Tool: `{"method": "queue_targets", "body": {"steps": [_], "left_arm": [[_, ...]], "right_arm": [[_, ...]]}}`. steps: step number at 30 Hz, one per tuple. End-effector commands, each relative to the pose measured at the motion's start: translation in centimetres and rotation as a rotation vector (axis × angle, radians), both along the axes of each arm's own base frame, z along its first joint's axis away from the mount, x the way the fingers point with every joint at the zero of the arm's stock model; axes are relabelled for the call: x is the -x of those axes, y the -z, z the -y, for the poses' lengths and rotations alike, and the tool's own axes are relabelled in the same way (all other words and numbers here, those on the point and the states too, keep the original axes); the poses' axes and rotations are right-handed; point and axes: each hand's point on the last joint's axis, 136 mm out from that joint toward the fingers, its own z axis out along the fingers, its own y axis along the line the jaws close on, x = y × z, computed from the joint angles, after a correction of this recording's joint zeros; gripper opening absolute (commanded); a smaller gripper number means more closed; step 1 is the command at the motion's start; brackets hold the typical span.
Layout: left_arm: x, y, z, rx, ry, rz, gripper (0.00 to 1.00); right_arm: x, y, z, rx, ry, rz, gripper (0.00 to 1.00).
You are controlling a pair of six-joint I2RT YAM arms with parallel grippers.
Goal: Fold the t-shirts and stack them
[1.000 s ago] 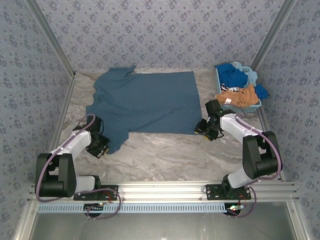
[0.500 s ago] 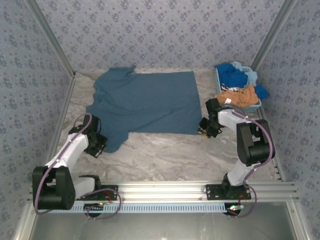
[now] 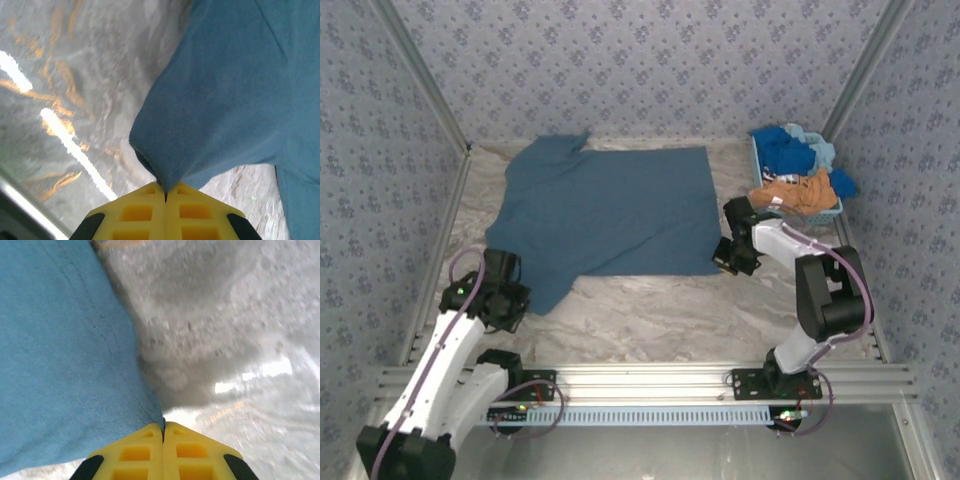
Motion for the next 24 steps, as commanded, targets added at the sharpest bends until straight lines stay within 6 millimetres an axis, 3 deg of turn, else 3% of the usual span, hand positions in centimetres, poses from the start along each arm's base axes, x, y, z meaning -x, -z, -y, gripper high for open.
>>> {"method": "queue_targets", "body": {"steps": [1, 7, 11, 18, 24], "left_arm": [[3.7, 1.1, -0.9, -0.037, -0.113, -0.118, 0.0], [4.1, -2.1, -1.8, -0.199, -0.05, -0.09, 0.0], [2.6, -2.1, -1.3, -0.217, -0.015, -0.043, 0.0], [-3.4, -3.9, -0.5, -0.26, 0.073, 0.064, 0.0], [-8.5, -4.1, -0.9, -0.139, 0.082, 0.108, 0.0]], "right_arm": [[4.0, -0.4, 1.4, 0.063, -0.036, -0.087, 0.0], [8.3, -1.5, 1.8, 0.077, -0.06, -0.134, 0.0], [9.5, -1.5, 1.8, 0.067, -0.048, -0.138, 0.0], [7.8, -2.8, 1.2, 0.003, 0.023, -0.107, 0.0], [5.3, -3.2, 0.0, -0.084, 0.063, -0.109, 0.0]]}}
